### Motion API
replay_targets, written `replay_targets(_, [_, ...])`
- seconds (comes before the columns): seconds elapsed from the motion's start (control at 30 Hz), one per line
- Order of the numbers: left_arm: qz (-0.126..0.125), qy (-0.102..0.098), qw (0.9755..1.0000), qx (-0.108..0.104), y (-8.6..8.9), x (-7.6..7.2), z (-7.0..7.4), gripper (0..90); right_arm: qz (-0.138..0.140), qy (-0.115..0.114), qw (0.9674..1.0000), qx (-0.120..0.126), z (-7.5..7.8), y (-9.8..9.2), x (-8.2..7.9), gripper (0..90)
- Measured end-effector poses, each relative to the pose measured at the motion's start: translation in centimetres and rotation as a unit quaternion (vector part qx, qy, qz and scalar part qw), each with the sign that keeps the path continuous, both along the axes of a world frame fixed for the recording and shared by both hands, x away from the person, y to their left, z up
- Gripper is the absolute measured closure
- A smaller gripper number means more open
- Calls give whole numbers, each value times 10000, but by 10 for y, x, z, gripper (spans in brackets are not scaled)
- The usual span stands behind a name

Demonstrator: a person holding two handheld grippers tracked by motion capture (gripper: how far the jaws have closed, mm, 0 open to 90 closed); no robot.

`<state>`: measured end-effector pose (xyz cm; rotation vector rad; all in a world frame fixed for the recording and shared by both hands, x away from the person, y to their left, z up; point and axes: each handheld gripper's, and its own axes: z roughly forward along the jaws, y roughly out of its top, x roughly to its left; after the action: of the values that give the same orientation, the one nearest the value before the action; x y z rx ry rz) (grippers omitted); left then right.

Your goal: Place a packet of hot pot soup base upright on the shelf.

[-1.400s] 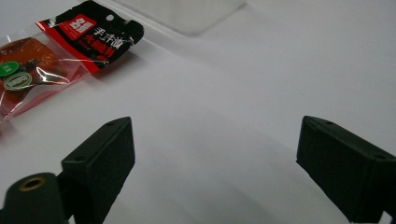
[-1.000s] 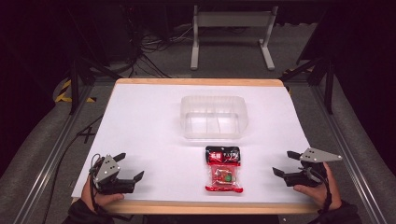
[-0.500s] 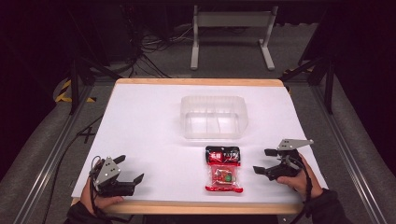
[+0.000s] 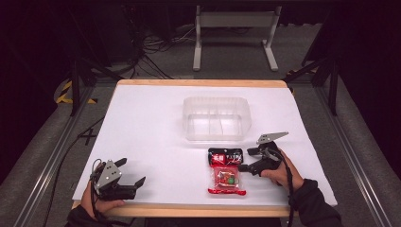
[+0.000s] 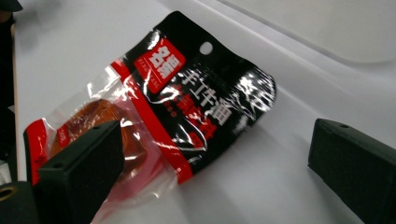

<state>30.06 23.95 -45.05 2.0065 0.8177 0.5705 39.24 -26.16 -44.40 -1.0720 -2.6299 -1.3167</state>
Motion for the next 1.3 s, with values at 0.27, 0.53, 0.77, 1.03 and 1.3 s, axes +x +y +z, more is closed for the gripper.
replay_targets(0.27, [-16,6,10000,2,0,0,0,80,255,292,9981,476,-4,19,7,30])
replay_targets(0.53, [-28,3,10000,2,-1,1,-1,80,276,372,9964,708,-5,17,8,222])
replay_targets(0.77, [-13,22,10000,28,-1,1,-1,81,322,266,9976,547,-5,22,10,526])
replay_targets(1.03, [6,29,10000,14,0,1,-1,82,525,106,9969,582,-2,25,8,838])
replay_targets(1.3, [14,21,10000,4,0,1,-1,82,746,-138,9949,672,12,22,0,900])
